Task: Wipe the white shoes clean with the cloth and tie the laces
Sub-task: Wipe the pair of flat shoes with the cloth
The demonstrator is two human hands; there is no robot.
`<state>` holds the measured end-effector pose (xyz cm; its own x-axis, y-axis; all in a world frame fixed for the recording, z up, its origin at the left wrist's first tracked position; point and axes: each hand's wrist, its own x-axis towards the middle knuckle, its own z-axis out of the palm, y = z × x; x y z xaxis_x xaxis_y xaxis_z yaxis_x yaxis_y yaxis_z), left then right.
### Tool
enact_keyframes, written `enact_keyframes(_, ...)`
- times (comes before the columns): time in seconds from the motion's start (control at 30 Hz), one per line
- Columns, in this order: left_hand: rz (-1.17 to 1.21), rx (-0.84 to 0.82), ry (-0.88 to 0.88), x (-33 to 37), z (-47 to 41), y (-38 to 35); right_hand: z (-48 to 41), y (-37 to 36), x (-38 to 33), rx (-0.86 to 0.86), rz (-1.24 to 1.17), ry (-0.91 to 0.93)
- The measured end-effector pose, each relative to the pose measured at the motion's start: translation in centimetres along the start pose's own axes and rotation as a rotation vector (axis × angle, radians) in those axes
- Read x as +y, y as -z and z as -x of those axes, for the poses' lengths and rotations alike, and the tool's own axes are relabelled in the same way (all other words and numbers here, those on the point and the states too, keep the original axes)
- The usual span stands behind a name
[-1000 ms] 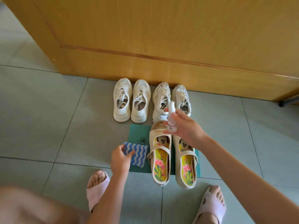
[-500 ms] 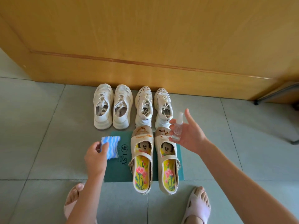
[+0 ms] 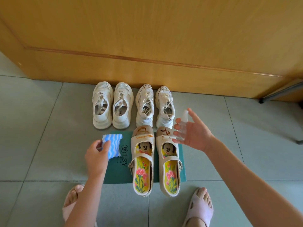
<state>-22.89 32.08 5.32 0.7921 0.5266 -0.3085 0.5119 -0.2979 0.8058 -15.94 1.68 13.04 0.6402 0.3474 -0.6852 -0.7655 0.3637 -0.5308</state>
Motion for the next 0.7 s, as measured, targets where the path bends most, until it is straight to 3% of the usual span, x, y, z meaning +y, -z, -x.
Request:
enact_keyframes(0.4,0.007,-0.013,0.027,-0.1,-0.1,-0.3,0.8,0.4,0.1,-0.311,-0.126,-0.029)
enact_keyframes(0.63,-0.013,-0.021,0.017,0.3,0.2,-0.3,0.9,1.0,-0.4,-0.200,0.014,-0.021)
enact_keyframes(0.7,-0.020,-0.021,0.012,0.4,0.3,-0.2,0.7,1.0,-0.5,-0.093,0.132,-0.020)
